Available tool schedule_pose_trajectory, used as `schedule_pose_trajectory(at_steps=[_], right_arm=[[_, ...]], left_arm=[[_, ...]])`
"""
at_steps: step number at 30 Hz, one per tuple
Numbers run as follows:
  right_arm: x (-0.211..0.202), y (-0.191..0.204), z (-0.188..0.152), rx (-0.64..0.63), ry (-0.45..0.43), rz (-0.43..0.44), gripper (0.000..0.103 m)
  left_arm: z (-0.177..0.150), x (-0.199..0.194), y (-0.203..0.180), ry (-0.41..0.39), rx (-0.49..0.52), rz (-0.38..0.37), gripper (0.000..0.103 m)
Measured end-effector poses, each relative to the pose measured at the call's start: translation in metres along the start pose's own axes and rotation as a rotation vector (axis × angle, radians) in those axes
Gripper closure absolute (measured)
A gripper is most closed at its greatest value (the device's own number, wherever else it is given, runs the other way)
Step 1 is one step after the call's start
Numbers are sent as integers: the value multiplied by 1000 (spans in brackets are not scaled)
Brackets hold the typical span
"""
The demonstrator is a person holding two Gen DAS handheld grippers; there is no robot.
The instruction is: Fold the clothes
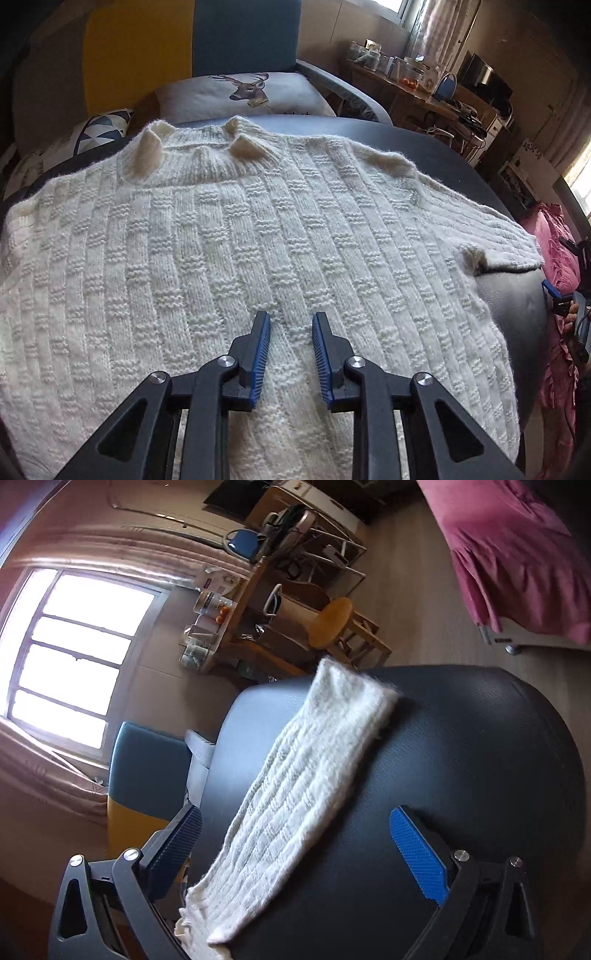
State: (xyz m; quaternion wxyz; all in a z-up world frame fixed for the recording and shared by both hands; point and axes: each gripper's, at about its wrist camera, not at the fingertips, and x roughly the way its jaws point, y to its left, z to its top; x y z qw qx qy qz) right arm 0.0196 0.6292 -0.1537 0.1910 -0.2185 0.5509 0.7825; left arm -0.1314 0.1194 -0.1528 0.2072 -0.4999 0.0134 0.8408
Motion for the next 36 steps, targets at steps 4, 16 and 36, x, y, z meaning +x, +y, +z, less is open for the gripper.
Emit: schedule_pose_trajectory(at_steps=[4, 16, 36], right_arm=[[19, 6, 10, -84, 1, -38, 6], [38, -2, 16, -38, 14, 24, 33], [68, 5, 4, -2, 47, -53, 96]], left_arm=[[-2, 0, -1, -7, 11, 10, 79], [-7, 0, -1, -30, 14, 8, 78], [-8, -3, 2, -25, 7, -11, 77]])
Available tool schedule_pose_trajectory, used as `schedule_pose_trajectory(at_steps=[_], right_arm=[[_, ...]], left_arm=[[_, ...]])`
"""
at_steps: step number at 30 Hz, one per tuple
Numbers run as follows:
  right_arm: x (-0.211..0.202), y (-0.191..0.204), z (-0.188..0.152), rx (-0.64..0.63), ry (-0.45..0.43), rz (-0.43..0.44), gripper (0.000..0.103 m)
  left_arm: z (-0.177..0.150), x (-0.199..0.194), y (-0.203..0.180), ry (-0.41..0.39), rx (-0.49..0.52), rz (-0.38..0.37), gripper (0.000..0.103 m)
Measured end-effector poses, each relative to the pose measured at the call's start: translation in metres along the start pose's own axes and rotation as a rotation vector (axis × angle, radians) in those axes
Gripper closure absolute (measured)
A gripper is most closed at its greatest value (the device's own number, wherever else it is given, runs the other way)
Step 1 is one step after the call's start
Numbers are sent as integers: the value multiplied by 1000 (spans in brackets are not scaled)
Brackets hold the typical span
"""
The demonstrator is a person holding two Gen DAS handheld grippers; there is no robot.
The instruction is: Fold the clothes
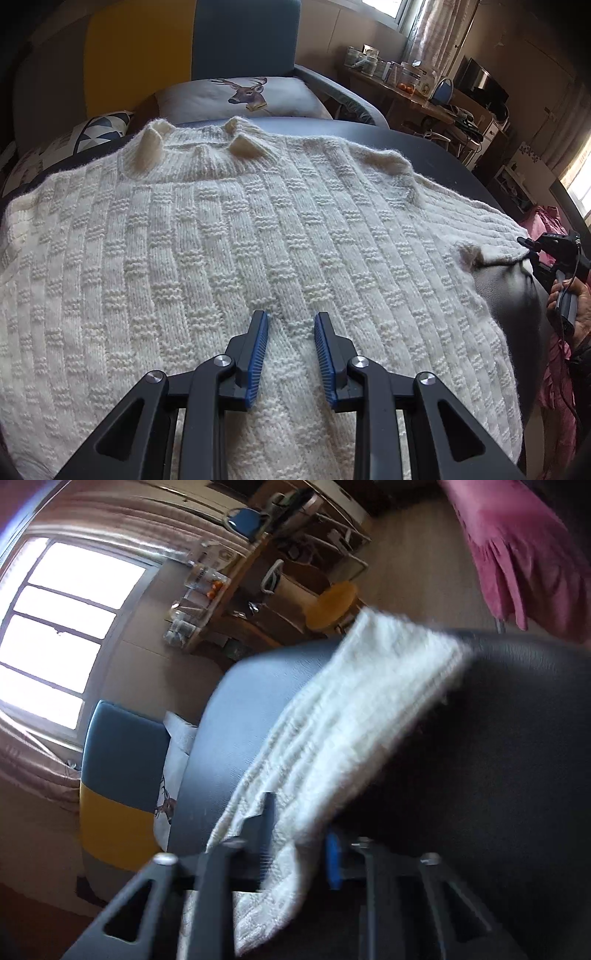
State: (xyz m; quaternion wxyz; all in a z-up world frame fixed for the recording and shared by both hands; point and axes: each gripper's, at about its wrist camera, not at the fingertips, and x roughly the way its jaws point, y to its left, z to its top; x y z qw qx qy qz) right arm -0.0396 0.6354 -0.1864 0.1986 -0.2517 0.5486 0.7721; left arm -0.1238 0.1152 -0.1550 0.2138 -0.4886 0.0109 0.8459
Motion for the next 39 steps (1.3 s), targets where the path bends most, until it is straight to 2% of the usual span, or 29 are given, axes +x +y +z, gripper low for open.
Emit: schedule_pose_trajectory(at_steps=[4, 8, 12, 15, 18, 21, 25, 28, 30, 33, 39], right_arm=[[-2, 2, -4, -48, -30, 5, 95], [-4, 21, -4, -172, -27, -12, 95], [2, 74, -24, -426, 25, 40, 94], [20, 119, -62, -664, 108, 26, 94], [38, 140, -103, -786, 180, 16, 94], [49, 162, -151, -962, 220, -9, 93], [63, 176, -197, -1123, 261, -38, 93], [64, 183, -232, -1304, 227, -107, 93], [65, 186, -252, -1420, 203, -156, 91], [67, 183, -260, -1468, 200, -175, 91], [58, 175, -252, -1435, 194, -141, 91]], left_arm=[[1, 0, 0, 7, -2, 0, 77], [7, 1, 2, 40, -26, -16, 77], [21, -3, 5, 83, -106, -128, 79], [33, -7, -4, 78, -117, -177, 79], [45, -10, -16, 83, -118, -230, 79], [56, -12, -30, 90, -109, -270, 79], [70, -2, -47, 143, -154, -372, 78], [81, 12, -49, 195, -256, -483, 78], [90, 18, -44, 201, -325, -540, 78], [104, 26, -33, 197, -397, -575, 77], [113, 59, -22, 263, -456, -551, 77]])
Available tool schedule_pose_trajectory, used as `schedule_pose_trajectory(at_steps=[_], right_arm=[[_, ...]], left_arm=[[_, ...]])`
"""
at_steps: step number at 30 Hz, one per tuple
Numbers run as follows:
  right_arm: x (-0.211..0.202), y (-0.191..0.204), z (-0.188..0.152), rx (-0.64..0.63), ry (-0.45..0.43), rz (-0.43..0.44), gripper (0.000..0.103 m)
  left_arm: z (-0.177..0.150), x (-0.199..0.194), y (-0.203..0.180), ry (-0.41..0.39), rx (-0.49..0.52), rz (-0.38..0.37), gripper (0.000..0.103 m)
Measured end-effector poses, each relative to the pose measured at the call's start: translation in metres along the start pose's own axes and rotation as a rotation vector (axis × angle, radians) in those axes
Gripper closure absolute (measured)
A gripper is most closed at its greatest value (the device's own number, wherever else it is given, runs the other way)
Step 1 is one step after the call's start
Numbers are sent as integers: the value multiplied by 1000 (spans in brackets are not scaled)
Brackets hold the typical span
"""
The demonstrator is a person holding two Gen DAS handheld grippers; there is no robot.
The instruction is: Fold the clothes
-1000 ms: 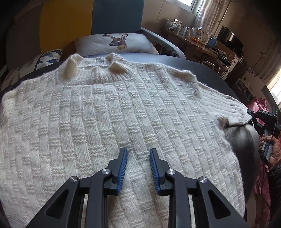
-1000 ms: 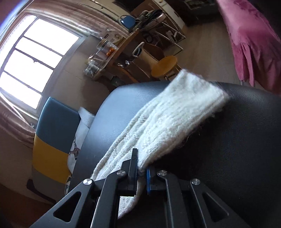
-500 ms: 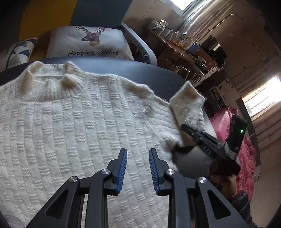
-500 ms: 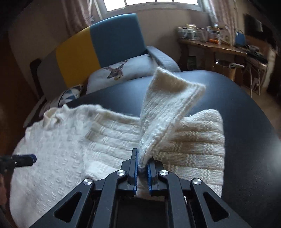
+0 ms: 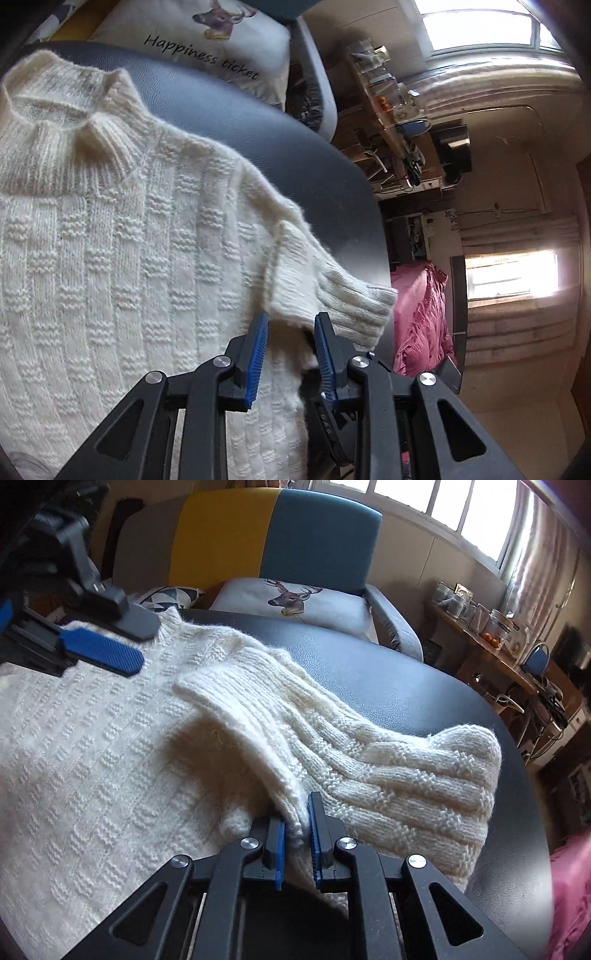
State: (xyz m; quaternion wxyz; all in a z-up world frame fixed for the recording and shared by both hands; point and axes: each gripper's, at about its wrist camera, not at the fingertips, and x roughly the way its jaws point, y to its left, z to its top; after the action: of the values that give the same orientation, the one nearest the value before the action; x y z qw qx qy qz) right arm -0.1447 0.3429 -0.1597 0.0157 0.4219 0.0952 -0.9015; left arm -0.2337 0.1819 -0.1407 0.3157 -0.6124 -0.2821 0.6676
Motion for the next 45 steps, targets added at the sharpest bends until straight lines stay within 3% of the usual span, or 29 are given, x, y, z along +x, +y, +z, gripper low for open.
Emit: schedule_pose_trajectory(at_steps=[12, 17, 18, 20, 21, 22, 24, 25, 27, 30, 33, 36, 38, 41, 45], right_arm=[[-3, -6, -3, 73, -41, 37, 91], [-3, -5, -3, 74, -41, 33, 91], [-3, -4, -3, 71, -40, 33, 91], [-4, -4, -2, 74, -40, 30, 91], [-5, -4, -2, 76, -42, 26, 90], [-8, -5, -2, 80, -49, 18, 84], [-14, -9, -2, 109, -62, -15, 58], [-21, -15, -3, 146, -71, -15, 40], [-36, -28, -8, 244, -101, 3, 28], [-59, -59, -24, 506, -138, 151, 13], [-62, -90, -55, 897, -191, 523, 2], [-47, -93, -83, 1235, -260, 914, 0], [-38, -80, -89, 1349, -294, 1059, 0], [-23, -52, -83, 1442, -296, 1152, 0], [4, -20, -70, 1545, -250, 1143, 0]], left_arm=[[7, 59, 15, 112, -149, -151, 77], [12, 65, 15, 87, -183, -184, 77], [15, 63, 11, 64, -176, -193, 78], [20, 59, 3, 19, -146, -199, 93], [22, 57, -7, 3, -104, -178, 95], [22, 55, -16, -10, -68, -159, 97], [22, 46, -35, -43, 2, -132, 96], [22, 38, -45, -68, 35, -119, 96], [25, 21, -60, -110, 84, -108, 97], [32, -13, -80, -175, 134, -113, 97], [38, -52, -94, -247, 183, -111, 97], [41, -92, -101, -309, 204, -119, 97], [42, -117, -105, -351, 224, -119, 97], [38, -154, -105, -416, 241, -120, 97], [28, -199, -81, -483, 226, -107, 97]])
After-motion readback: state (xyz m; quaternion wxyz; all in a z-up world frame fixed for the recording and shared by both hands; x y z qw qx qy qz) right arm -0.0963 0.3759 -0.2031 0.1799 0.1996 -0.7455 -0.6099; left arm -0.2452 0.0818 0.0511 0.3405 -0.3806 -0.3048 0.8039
